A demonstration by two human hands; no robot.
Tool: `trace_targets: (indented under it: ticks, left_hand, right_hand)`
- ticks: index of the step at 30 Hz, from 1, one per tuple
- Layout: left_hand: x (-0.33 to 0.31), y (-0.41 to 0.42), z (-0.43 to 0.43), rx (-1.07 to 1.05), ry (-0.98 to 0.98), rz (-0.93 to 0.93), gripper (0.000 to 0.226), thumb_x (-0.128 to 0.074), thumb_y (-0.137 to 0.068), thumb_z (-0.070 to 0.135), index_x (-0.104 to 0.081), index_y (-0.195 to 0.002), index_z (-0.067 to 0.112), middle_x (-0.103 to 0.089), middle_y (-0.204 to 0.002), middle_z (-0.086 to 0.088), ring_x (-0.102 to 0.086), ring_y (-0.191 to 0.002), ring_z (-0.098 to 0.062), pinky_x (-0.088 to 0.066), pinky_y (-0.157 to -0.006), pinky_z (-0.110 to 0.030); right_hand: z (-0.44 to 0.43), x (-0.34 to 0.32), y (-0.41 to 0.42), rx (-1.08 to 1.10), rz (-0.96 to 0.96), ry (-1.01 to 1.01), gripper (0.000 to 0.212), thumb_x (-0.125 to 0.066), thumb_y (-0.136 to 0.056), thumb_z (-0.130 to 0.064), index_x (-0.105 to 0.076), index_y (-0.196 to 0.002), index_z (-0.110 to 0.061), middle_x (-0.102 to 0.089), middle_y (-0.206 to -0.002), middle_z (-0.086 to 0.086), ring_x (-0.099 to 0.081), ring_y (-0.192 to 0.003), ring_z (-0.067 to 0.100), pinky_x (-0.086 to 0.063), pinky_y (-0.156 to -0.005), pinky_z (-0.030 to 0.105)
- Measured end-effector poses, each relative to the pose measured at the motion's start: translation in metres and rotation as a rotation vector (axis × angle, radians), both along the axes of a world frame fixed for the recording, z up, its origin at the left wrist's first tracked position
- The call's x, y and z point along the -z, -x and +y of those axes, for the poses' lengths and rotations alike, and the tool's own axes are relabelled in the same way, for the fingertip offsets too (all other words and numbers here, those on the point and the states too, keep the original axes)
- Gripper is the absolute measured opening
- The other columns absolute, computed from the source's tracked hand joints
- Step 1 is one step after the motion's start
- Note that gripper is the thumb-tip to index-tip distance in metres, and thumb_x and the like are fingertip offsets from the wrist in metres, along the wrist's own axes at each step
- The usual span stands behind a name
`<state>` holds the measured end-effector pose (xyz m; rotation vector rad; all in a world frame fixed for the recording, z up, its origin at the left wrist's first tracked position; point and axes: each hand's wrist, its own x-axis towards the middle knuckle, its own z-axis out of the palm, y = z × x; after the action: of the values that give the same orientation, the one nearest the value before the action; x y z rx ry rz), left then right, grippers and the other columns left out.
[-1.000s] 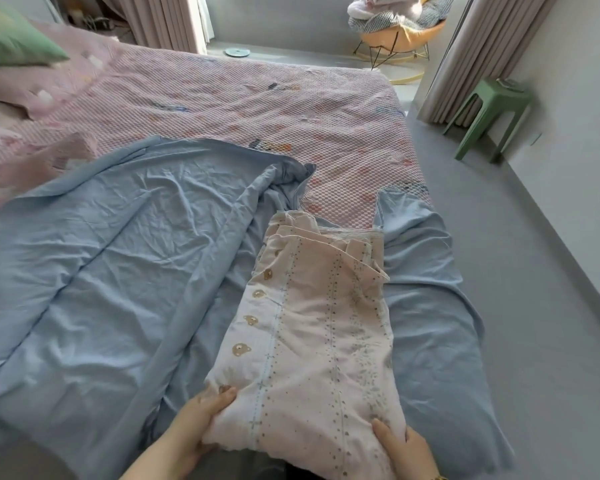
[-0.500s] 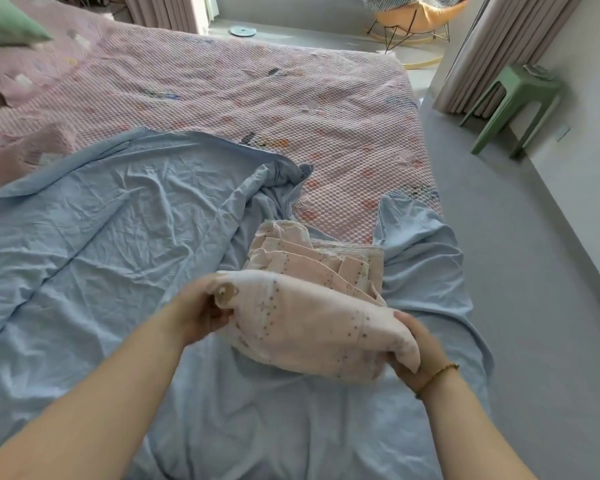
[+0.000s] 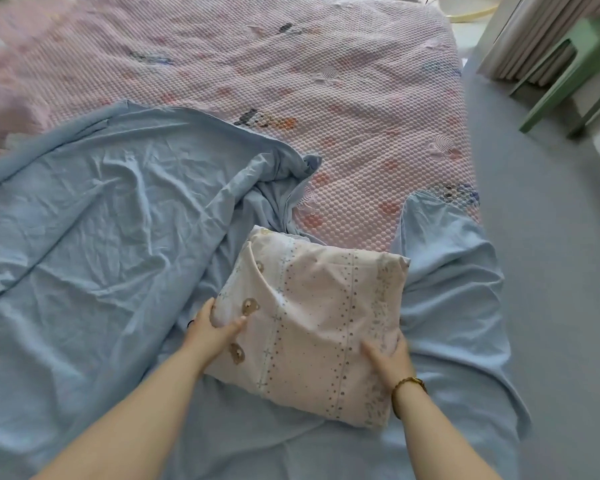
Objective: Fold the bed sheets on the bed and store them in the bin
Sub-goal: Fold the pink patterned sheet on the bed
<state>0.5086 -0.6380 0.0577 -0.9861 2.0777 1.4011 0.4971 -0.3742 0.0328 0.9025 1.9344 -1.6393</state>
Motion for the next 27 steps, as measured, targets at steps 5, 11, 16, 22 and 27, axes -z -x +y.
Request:
trace_targets:
  ticks: [5, 11, 16, 22, 27]
  left_hand:
    - [0.009, 0.021, -0.007, -0.014, -0.172, -0.075, 0.092, -0.077, -0.038, 0.063, -0.052, -0.117, 0.023, -0.062, -0.106, -0.002, -0.057, -0.095, -0.022, -0.044, -0.084, -0.036]
    - [0.021, 0.031, -0.020, 0.027, -0.246, -0.171, 0.091, -0.070, -0.035, 0.065, -0.049, -0.114, 0.026, -0.060, -0.102, -0.002, -0.056, -0.094, -0.025, -0.043, -0.088, -0.042]
    - [0.020, 0.032, -0.022, 0.047, -0.319, -0.249, 0.103, -0.079, -0.017, 0.060, -0.055, -0.108, 0.017, -0.064, -0.100, -0.007, -0.059, -0.093, -0.027, -0.045, -0.084, -0.040]
    - [0.008, 0.017, -0.016, 0.043, -0.433, -0.185, 0.081, -0.078, -0.024, 0.043, -0.061, -0.097, 0.015, -0.069, -0.093, -0.012, -0.064, -0.088, -0.031, -0.049, -0.069, -0.037]
    - [-0.024, 0.009, 0.001, 0.153, -0.490, -0.004, 0.073, -0.075, -0.032, 0.033, -0.060, -0.101, 0.014, -0.073, -0.079, -0.002, -0.068, -0.076, -0.022, -0.051, -0.060, -0.030]
  right_hand:
    - [-0.006, 0.016, -0.004, 0.073, -0.138, 0.004, 0.077, -0.069, -0.080, -0.021, -0.023, -0.141, -0.010, -0.038, -0.140, 0.012, -0.041, -0.125, 0.031, -0.035, -0.103, 0.043]
    - [-0.012, 0.028, -0.002, 0.094, -0.210, 0.057, 0.069, -0.067, -0.082, -0.025, -0.032, -0.139, -0.008, -0.044, -0.138, 0.013, -0.044, -0.124, 0.032, -0.035, -0.102, 0.041]
    - [-0.013, 0.026, -0.003, 0.078, -0.311, 0.066, 0.068, -0.066, -0.082, -0.033, -0.038, -0.137, -0.004, -0.047, -0.135, 0.015, -0.046, -0.122, 0.033, -0.035, -0.101, 0.039]
    - [-0.015, 0.012, -0.012, 0.029, -0.250, 0.031, 0.057, -0.064, -0.084, -0.027, -0.044, -0.132, -0.003, -0.055, -0.119, 0.015, -0.052, -0.106, 0.031, -0.042, -0.089, 0.035]
    - [-0.027, -0.016, -0.029, 0.113, -0.054, 0.198, 0.039, -0.068, -0.068, -0.020, -0.055, -0.104, -0.014, -0.061, -0.085, 0.002, -0.057, -0.078, 0.019, -0.047, -0.063, 0.027]
